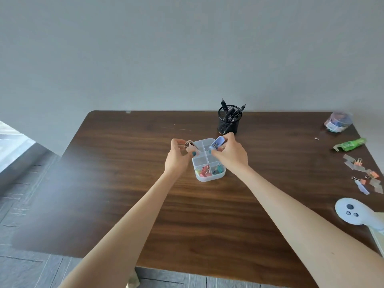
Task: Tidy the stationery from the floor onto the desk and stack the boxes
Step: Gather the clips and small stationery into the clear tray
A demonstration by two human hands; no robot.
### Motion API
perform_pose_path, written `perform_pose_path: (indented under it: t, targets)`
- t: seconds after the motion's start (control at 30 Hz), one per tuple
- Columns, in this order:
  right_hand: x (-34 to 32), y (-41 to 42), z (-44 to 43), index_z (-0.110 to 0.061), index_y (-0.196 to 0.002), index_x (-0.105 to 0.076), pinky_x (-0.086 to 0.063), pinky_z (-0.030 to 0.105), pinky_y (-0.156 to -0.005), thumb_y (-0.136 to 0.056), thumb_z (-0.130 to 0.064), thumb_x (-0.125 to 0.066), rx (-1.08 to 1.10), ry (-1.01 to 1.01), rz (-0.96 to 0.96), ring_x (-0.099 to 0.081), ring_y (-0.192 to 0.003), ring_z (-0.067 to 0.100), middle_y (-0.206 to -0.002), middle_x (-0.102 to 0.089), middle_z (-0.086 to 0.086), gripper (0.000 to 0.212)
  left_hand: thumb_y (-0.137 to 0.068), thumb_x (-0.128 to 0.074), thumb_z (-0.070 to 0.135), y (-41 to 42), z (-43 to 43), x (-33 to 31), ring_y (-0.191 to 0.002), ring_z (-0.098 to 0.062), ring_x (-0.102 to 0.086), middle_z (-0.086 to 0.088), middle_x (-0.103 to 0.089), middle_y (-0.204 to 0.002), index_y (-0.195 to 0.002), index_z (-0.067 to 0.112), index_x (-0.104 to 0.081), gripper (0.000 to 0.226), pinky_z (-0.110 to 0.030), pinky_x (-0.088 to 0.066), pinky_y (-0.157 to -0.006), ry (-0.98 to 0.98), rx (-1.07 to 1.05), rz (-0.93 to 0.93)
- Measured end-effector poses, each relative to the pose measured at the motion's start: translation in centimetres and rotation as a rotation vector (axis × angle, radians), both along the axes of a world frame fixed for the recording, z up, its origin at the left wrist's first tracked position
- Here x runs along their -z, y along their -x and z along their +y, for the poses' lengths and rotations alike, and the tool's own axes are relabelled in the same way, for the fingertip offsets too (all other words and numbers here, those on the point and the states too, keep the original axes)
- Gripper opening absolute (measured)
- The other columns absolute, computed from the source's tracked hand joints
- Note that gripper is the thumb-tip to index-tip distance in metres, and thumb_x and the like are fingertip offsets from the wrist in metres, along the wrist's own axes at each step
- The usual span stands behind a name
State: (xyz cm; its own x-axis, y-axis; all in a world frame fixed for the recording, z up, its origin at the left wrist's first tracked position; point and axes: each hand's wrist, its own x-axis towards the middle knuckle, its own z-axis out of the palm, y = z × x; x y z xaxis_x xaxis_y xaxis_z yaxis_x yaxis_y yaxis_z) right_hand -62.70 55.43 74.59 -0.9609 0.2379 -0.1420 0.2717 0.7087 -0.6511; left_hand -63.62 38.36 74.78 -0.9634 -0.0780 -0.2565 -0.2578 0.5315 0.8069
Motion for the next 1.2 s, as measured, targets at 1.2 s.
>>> perform_pose_path:
  t: [1.2]
  targets:
    - [5.1, -0.4, 0.7, -0.015, -0.126, -0.046, -0.049, 0.024, -0.091, -0.086, 0.006, -0.058, -0.435, -0.102, -0.164, -0.048, -0.114, 0.014, -0.133, -0.044, 0.004, 0.047, -0.089, -0.044, -0.002, 2.6, 1.1, 4.4, -0.111, -0.021, -0.044, -0.002, -0.047, -0.119, -0.111, 0.022, -0.033, 0.034, -0.031, -0.041, -0.083, 0.172, 0.199, -0.014]
